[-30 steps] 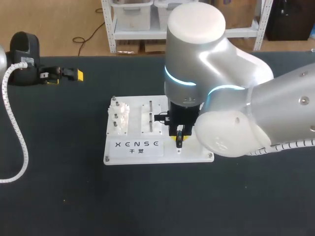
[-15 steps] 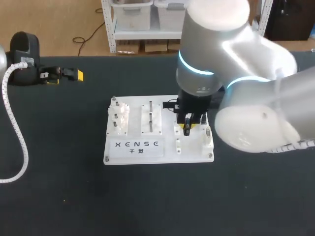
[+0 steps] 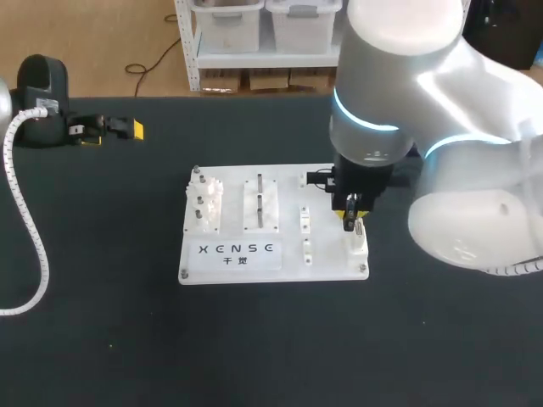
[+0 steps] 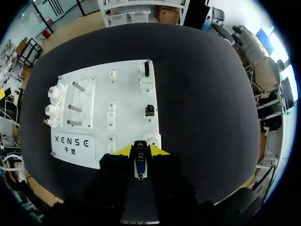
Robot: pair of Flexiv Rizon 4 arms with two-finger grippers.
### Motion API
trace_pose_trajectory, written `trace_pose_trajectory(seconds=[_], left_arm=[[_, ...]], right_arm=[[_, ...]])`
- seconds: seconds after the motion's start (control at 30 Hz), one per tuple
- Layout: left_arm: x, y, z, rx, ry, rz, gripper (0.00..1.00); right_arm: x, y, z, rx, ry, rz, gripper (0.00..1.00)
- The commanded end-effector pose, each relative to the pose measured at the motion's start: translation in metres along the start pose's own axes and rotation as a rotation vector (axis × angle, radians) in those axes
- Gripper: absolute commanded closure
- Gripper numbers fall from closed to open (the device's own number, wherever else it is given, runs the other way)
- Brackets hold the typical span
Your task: Insert the USB connector, Ethernet cable, and multi-pin plug into their matching sockets one by one.
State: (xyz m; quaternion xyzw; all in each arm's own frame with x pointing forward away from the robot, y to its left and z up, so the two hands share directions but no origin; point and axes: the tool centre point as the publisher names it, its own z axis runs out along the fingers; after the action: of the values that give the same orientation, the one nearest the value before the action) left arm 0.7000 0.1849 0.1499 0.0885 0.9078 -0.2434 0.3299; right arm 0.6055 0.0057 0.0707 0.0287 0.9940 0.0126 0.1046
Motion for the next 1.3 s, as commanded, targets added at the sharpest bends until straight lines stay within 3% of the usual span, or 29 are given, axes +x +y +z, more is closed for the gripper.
trace_pose_trajectory(seconds=[0.03, 1.3], left_arm=[[0.0, 0.0, 0.0, 0.0, 0.0, 0.0, 0.0], [0.0, 0.0, 0.0, 0.0, 0.0, 0.0, 0.0]], right_arm=[[0.002, -0.008, -0.002, 0.001, -0.02, 0.007, 1.0], [0.007, -0.017, 0.006, 0.04, 0.001, 0.003, 1.0]])
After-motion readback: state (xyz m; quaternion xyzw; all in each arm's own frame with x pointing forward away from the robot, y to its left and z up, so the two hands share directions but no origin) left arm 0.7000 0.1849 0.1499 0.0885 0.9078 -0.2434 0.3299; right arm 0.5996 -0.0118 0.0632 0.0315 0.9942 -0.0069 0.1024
